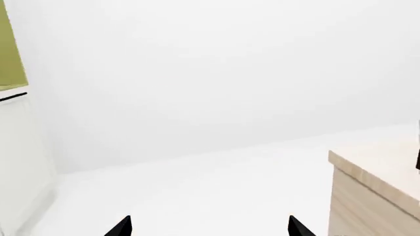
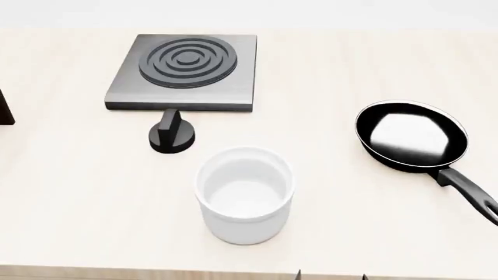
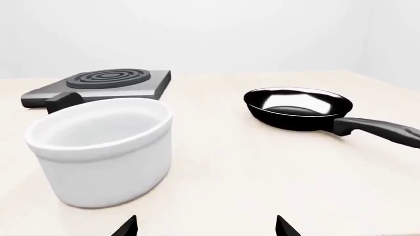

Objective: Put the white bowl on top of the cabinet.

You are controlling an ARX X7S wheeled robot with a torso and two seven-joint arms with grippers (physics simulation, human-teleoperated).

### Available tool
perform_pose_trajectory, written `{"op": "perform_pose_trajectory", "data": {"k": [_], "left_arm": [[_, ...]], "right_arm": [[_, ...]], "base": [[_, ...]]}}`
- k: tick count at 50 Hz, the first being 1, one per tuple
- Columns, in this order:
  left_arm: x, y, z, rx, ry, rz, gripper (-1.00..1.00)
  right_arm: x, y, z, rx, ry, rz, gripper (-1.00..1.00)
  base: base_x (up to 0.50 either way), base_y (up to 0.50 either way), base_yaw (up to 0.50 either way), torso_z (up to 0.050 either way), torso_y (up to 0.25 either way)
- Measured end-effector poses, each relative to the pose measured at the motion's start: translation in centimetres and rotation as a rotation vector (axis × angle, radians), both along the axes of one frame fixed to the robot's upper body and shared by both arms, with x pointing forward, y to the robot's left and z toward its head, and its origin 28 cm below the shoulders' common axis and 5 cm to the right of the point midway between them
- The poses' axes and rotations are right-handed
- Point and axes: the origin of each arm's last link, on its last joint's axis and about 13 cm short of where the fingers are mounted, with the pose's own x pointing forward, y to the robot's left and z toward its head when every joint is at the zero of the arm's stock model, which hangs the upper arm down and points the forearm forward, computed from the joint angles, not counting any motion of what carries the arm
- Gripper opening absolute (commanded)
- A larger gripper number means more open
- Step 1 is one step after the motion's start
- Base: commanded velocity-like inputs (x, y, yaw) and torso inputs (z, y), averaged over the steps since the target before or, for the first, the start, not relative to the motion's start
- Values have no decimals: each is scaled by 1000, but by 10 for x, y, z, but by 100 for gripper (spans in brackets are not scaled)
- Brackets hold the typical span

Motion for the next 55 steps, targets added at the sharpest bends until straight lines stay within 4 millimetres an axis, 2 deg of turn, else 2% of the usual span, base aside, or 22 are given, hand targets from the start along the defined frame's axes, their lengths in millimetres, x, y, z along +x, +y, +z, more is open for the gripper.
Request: {"op": "perform_pose_trajectory", "data": {"k": [10, 17, 41, 46, 55], "left_arm": [[-13, 7, -4, -70, 36, 205, 100], [-19, 9, -6, -104, 40, 288, 100], [-20, 11, -10, -155, 18, 338, 100], [-20, 11, -11, -159, 16, 337, 100], [-20, 12, -12, -165, 14, 332, 100]], "right_arm": [[0, 0, 0, 7, 7, -4, 100], [0, -1, 0, 11, 9, -6, 100], [2, -1, 2, 22, 27, -42, 100], [3, -1, 14, 27, 23, -63, 100], [5, 8, 56, -6, -42, -22, 100]], "base": [[0, 0, 0, 0, 0], [0, 0, 0, 0, 0], [0, 0, 0, 0, 0], [0, 0, 0, 0, 0], [0, 0, 0, 0, 0]]}}
